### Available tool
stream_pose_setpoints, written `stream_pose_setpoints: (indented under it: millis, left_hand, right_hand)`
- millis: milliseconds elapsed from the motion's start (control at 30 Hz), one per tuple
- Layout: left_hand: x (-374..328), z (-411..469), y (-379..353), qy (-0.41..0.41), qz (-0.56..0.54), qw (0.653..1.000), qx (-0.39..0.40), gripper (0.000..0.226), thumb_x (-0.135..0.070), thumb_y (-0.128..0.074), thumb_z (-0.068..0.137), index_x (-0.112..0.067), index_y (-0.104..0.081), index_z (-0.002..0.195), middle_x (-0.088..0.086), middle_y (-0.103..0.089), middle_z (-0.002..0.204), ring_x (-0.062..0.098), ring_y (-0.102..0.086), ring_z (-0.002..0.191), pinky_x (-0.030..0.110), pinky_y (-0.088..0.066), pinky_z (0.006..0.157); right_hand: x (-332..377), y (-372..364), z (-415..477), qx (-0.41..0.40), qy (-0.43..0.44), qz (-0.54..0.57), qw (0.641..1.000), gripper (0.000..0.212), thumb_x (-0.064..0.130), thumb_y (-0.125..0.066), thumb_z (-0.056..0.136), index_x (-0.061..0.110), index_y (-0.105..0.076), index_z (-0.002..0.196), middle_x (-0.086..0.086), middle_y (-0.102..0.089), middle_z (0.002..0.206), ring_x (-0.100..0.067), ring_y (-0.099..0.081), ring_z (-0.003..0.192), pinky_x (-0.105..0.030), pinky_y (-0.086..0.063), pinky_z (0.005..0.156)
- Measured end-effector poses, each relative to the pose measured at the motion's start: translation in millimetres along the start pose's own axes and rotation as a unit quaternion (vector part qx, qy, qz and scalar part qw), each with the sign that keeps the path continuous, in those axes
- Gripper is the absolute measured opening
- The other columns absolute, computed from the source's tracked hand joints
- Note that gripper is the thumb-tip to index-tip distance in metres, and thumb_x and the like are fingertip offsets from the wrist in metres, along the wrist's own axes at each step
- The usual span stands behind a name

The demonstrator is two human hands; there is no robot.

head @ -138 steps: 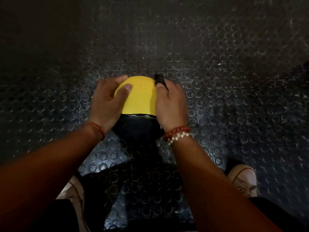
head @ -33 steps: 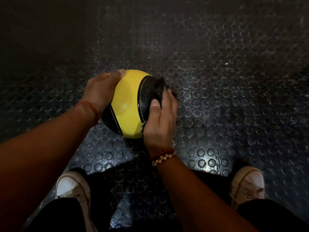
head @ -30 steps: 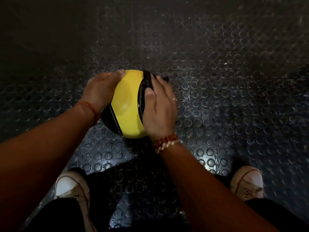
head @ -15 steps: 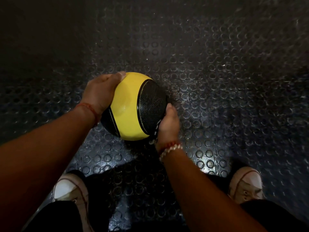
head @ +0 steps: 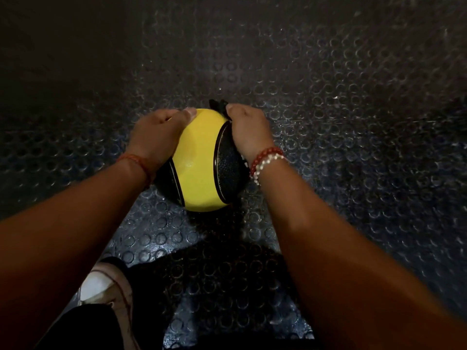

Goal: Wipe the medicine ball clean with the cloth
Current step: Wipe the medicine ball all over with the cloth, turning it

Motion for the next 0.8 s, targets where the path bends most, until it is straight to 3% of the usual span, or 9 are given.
stream_pose_setpoints:
  millis: [67,167,300,367,467,567,633,700,800]
  left_hand:
    - [0.2,-4.1,1.5,0.005,-0.043,0.999,-0.005,0.018,-0.043,-0.055,0.097,-0.025,-0.059,0.094,0.000,-0.052,0.093,0.004,-0.046,0.072,0.006,-0.037,0.057]
    - [5.6,-7.1,5.3,0.020,-0.088,0.996,-0.018,0.018,-0.039,-0.060,0.096,-0.030,-0.061,0.080,-0.005,-0.058,0.090,0.008,-0.053,0.082,0.016,-0.042,0.069]
    - [13.0,-7.1,10.6,0.044,-0.093,0.994,-0.031,0.020,-0.042,-0.060,0.095,-0.032,-0.066,0.079,-0.014,-0.062,0.084,0.002,-0.056,0.078,0.019,-0.044,0.071]
    - [15.1,-7.2,12.0,0.053,-0.088,0.994,-0.039,0.021,-0.045,-0.060,0.094,-0.028,-0.068,0.084,-0.013,-0.063,0.084,0.001,-0.055,0.076,0.018,-0.043,0.068]
    - [15.0,-5.8,13.0,0.055,-0.091,0.994,-0.036,0.024,-0.048,-0.059,0.093,-0.027,-0.071,0.095,-0.016,-0.065,0.087,0.000,-0.057,0.078,0.018,-0.042,0.066]
    - [16.1,-6.9,14.4,0.047,-0.089,0.995,-0.024,0.024,-0.046,-0.059,0.094,-0.026,-0.073,0.096,-0.015,-0.066,0.087,-0.002,-0.057,0.075,0.011,-0.044,0.062]
    - [20.8,-8.0,16.5,0.041,-0.122,0.992,-0.015,0.017,-0.042,-0.061,0.094,-0.031,-0.073,0.090,-0.018,-0.069,0.089,-0.003,-0.061,0.079,0.016,-0.048,0.072]
    - [27.1,-8.8,19.9,0.031,-0.151,0.988,-0.007,0.012,-0.038,-0.064,0.093,-0.032,-0.074,0.095,-0.016,-0.072,0.097,-0.001,-0.065,0.089,0.025,-0.049,0.084]
    - [35.8,-9.3,24.1,0.012,-0.151,0.988,0.017,0.037,-0.042,-0.066,0.092,-0.021,-0.070,0.121,-0.005,-0.069,0.123,0.009,-0.064,0.115,0.033,-0.049,0.101]
  right_hand:
    - [-24.4,-1.4,8.1,0.017,-0.088,0.072,0.993,0.027,0.029,-0.049,0.093,0.015,-0.066,0.076,-0.004,-0.066,0.090,-0.021,-0.060,0.090,-0.031,-0.045,0.083]
    - [-68.1,-5.2,-5.4,-0.003,-0.213,0.157,0.964,0.031,0.039,-0.053,0.087,0.011,-0.067,0.089,-0.009,-0.068,0.102,-0.026,-0.063,0.098,-0.041,-0.047,0.095]
    - [-102.8,-20.3,-42.0,-0.070,-0.272,0.297,0.913,0.029,0.039,-0.048,0.092,0.015,-0.063,0.084,-0.009,-0.068,0.100,-0.027,-0.063,0.097,-0.045,-0.050,0.093]
    - [-98.9,-26.3,-59.5,-0.118,-0.231,0.311,0.914,0.041,0.049,-0.044,0.087,0.015,-0.064,0.098,-0.007,-0.065,0.109,-0.025,-0.060,0.102,-0.046,-0.049,0.095]
    - [-66.0,-18.2,-79.8,-0.190,-0.088,0.158,0.965,0.058,0.054,-0.035,0.084,0.020,-0.052,0.129,0.000,-0.051,0.129,-0.019,-0.051,0.116,-0.041,-0.041,0.101]
    - [-16.6,-8.1,-82.8,-0.181,0.068,0.016,0.981,0.049,0.043,-0.035,0.090,0.021,-0.052,0.129,0.003,-0.047,0.132,-0.018,-0.047,0.119,-0.040,-0.040,0.099]
    - [3.6,-6.8,-64.7,-0.134,0.124,-0.044,0.982,0.041,0.039,-0.037,0.093,0.021,-0.060,0.121,0.001,-0.053,0.125,-0.019,-0.052,0.111,-0.040,-0.043,0.094]
    - [9.2,-12.6,-34.5,-0.054,0.126,-0.065,0.988,0.032,0.037,-0.040,0.094,0.021,-0.066,0.103,-0.001,-0.058,0.108,-0.020,-0.056,0.098,-0.041,-0.046,0.089]
    - [-3.7,-22.4,-4.3,0.028,0.037,0.036,0.998,0.027,0.040,-0.046,0.089,0.023,-0.068,0.094,-0.001,-0.064,0.099,-0.025,-0.060,0.100,-0.046,-0.046,0.095]
Point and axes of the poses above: each hand's wrist, its own z-axis towards the middle knuckle, its own y-axis out of the back of the hand, x = y × z, the point moved 8 cm from there along z, towards the middle knuckle
